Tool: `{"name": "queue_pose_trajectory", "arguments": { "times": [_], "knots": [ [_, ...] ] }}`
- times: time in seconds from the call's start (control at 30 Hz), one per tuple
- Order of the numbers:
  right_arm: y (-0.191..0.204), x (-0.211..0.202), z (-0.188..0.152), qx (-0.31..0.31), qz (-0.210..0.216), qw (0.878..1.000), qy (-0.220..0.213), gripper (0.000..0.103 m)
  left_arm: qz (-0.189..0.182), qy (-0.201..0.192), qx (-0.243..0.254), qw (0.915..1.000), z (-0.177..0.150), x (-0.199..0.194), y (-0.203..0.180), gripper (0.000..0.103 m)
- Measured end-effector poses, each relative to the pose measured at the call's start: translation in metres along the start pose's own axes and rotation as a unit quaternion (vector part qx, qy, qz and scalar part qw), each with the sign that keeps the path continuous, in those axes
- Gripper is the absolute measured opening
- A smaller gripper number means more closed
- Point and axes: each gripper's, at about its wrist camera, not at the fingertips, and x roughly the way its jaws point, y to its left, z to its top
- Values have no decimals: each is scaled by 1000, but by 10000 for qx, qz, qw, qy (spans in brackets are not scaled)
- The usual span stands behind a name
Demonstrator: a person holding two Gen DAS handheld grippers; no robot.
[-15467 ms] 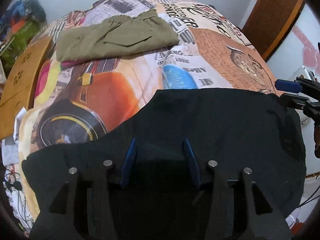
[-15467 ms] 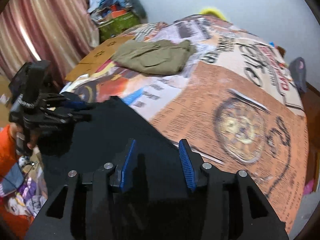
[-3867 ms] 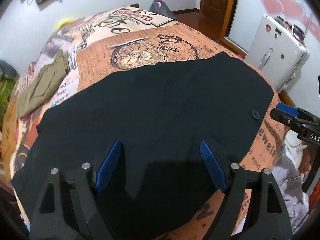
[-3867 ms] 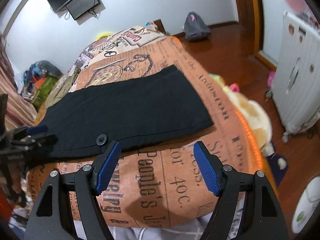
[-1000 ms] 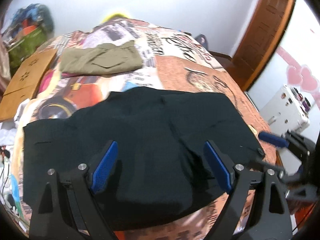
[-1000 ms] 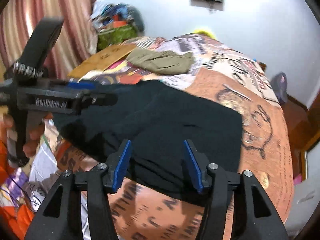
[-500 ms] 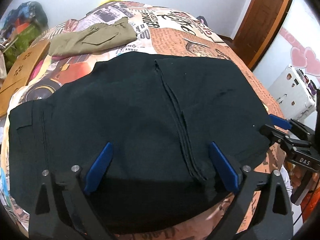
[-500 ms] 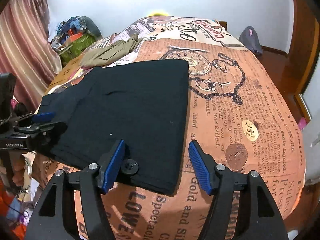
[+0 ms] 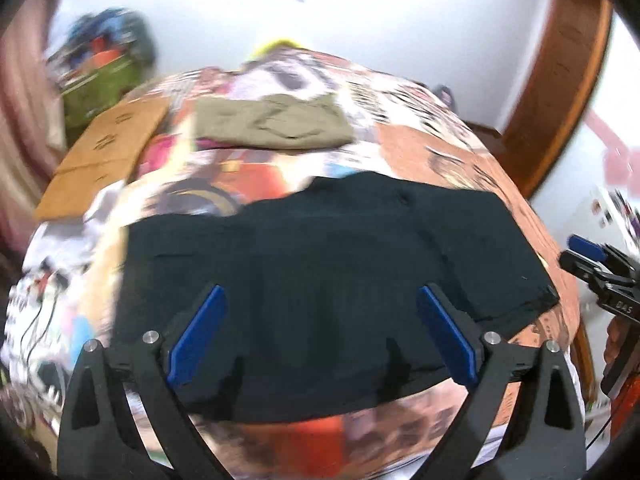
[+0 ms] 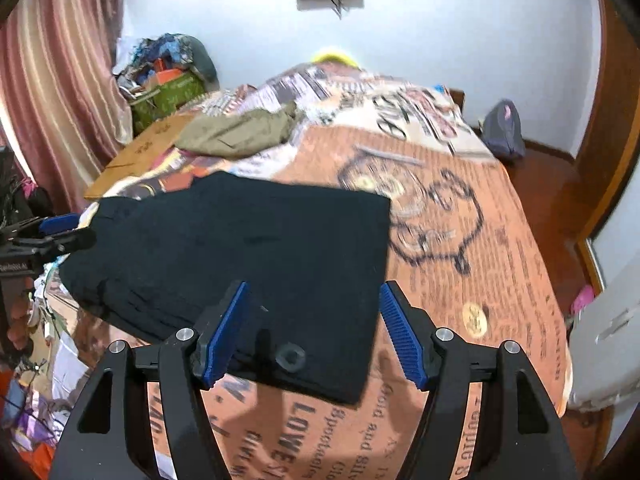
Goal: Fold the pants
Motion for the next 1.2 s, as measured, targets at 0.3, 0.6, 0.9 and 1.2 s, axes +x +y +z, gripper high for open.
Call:
{"name": "queue_pose_trajectory", "arguments": {
  "times": [0.3, 0.6, 0.9, 1.2],
  "knots": [
    [51, 19, 20, -465, 279, 9983, -233, 70, 222, 484, -1232, 9909, -52, -6, 99, 98],
    [90, 70, 12, -811, 421, 9954, 269, 70, -842, 982, -1820, 9748, -89, 22, 106, 98],
    [92, 81, -1, -845, 510, 9935, 567, 71, -1508, 1097, -2521, 9496, -96, 53, 120, 98],
    [93, 84, -3, -856, 580, 9932, 536, 72, -1302, 772, -2635, 9527, -74, 62, 126, 94]
  ]
}}
